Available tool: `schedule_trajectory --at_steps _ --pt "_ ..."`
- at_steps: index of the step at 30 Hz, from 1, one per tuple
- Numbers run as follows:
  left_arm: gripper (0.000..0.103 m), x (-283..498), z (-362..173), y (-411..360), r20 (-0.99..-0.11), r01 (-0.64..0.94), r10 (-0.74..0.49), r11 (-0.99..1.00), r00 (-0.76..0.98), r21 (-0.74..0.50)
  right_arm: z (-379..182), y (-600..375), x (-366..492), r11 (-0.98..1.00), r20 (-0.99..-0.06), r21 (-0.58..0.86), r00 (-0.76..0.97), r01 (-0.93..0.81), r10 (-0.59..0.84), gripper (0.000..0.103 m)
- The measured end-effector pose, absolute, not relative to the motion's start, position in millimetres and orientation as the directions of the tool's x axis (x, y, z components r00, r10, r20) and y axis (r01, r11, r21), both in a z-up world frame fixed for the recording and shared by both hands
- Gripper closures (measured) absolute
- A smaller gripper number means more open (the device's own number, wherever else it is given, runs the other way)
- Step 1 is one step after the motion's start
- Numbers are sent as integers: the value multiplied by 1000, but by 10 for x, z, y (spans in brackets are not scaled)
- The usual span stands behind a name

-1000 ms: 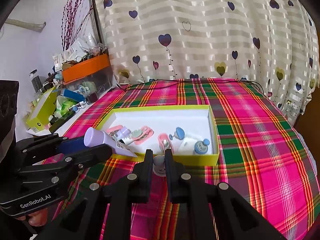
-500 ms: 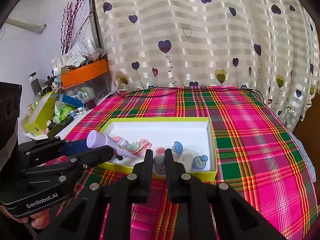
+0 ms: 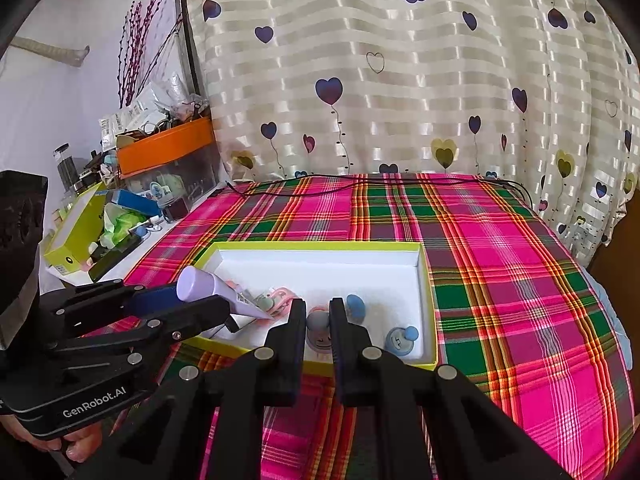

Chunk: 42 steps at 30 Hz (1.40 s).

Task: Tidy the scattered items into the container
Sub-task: 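Carry the lavender tube over the box while the right tool carries the white bottle there, then open the left tool to drop the tube while the right tool releases the bottle into the box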

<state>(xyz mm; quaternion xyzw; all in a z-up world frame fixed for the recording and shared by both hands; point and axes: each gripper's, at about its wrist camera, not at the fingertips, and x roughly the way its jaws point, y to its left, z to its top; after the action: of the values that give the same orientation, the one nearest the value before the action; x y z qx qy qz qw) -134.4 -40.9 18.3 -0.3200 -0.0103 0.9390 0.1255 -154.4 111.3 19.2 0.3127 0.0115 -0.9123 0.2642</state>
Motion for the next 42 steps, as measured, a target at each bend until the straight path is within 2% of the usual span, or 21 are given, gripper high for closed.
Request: schedule_trajectory --at_steps 42 --pt "76 -1685 -147 -445 -656 -228 261 -964 -708 -138 -216 1051 -2022 -871 -649 161 -615 464 -448 91"
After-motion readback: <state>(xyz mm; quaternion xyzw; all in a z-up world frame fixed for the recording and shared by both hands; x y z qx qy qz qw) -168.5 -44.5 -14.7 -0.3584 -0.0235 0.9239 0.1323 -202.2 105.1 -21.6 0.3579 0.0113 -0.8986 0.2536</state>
